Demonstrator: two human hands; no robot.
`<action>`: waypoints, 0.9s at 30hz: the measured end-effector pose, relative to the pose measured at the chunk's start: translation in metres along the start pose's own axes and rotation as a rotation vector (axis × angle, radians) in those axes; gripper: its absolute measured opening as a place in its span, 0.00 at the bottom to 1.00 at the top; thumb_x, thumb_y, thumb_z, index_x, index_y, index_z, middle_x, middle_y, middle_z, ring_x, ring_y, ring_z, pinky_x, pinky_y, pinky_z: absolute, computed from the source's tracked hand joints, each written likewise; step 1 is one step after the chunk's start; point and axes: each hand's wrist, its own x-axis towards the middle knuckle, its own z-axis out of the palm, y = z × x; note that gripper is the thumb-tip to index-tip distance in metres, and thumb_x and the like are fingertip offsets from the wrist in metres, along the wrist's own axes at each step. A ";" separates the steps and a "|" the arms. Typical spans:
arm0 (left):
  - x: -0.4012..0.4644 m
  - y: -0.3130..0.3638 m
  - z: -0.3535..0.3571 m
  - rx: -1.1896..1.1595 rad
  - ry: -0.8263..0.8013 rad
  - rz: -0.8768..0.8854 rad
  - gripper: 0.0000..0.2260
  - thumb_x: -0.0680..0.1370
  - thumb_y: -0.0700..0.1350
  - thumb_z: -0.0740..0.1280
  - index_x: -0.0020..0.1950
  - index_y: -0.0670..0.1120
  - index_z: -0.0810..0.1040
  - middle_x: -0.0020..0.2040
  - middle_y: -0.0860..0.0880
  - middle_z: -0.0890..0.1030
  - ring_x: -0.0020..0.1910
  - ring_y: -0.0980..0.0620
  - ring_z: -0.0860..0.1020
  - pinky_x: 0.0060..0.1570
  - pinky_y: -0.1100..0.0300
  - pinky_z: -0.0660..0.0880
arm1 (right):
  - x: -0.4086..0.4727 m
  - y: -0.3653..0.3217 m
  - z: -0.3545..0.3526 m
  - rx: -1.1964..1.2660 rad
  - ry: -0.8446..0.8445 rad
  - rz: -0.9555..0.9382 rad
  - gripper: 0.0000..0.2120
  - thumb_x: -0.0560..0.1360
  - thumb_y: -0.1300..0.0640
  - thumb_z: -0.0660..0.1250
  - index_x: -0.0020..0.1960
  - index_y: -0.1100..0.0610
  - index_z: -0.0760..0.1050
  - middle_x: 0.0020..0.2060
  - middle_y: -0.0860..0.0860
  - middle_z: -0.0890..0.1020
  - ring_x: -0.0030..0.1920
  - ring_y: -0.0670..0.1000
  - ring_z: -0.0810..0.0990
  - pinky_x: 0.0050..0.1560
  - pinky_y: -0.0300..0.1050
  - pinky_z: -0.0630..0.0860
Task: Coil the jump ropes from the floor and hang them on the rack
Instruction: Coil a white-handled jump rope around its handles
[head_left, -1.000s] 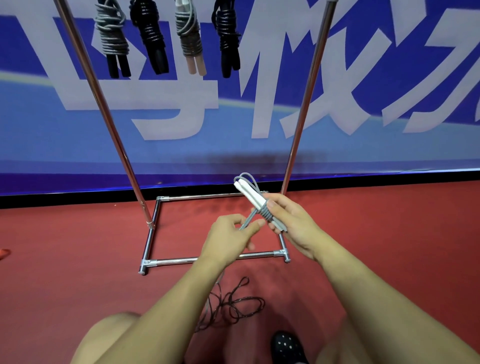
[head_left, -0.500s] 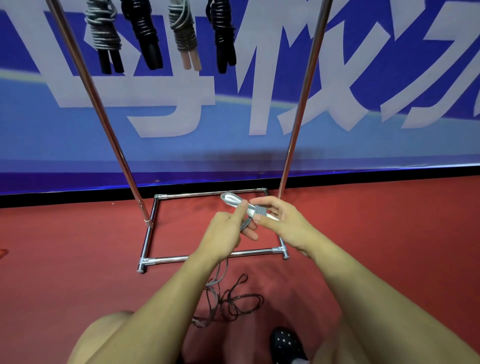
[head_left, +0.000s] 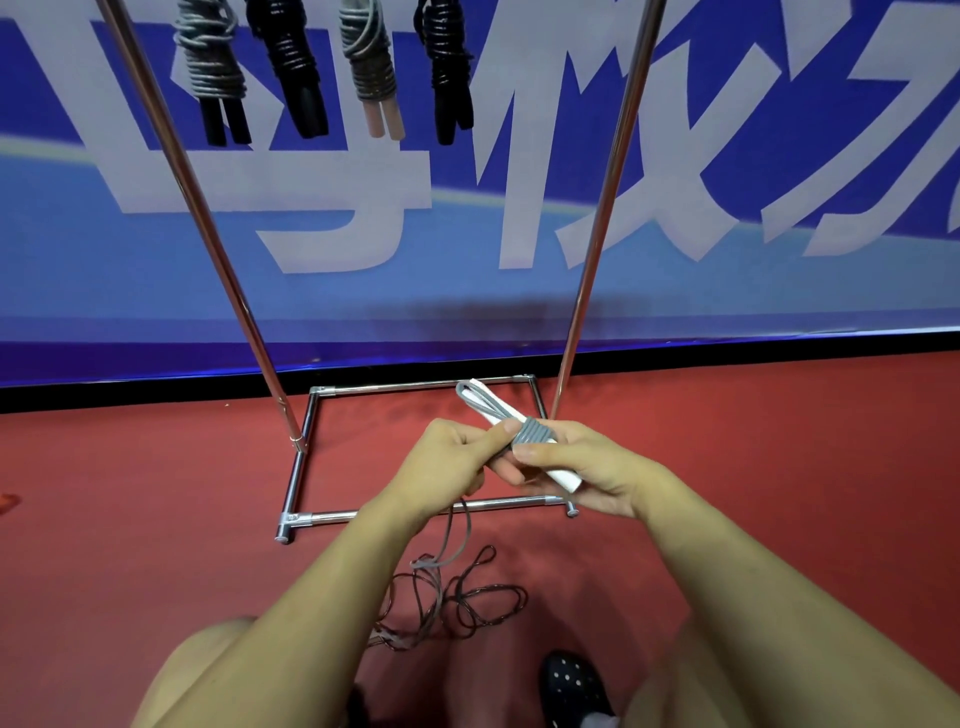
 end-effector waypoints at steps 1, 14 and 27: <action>0.000 -0.001 0.000 0.002 -0.012 0.002 0.25 0.81 0.58 0.66 0.38 0.39 0.86 0.20 0.51 0.69 0.24 0.52 0.58 0.27 0.60 0.55 | 0.000 0.001 0.001 0.023 -0.030 0.031 0.19 0.77 0.59 0.70 0.66 0.63 0.76 0.50 0.58 0.81 0.53 0.54 0.84 0.59 0.49 0.81; 0.013 -0.014 -0.007 0.226 0.013 -0.217 0.28 0.80 0.66 0.61 0.34 0.44 0.78 0.24 0.46 0.78 0.33 0.39 0.82 0.38 0.58 0.74 | 0.011 0.001 -0.007 -0.251 0.229 -0.138 0.12 0.77 0.65 0.73 0.59 0.59 0.77 0.38 0.54 0.81 0.29 0.49 0.66 0.29 0.41 0.64; 0.013 -0.015 -0.003 0.177 0.132 -0.076 0.13 0.83 0.49 0.65 0.46 0.43 0.84 0.35 0.49 0.86 0.24 0.55 0.64 0.27 0.62 0.63 | 0.015 0.002 -0.017 0.015 0.289 -0.072 0.15 0.85 0.53 0.59 0.66 0.60 0.77 0.46 0.57 0.84 0.33 0.50 0.74 0.37 0.45 0.67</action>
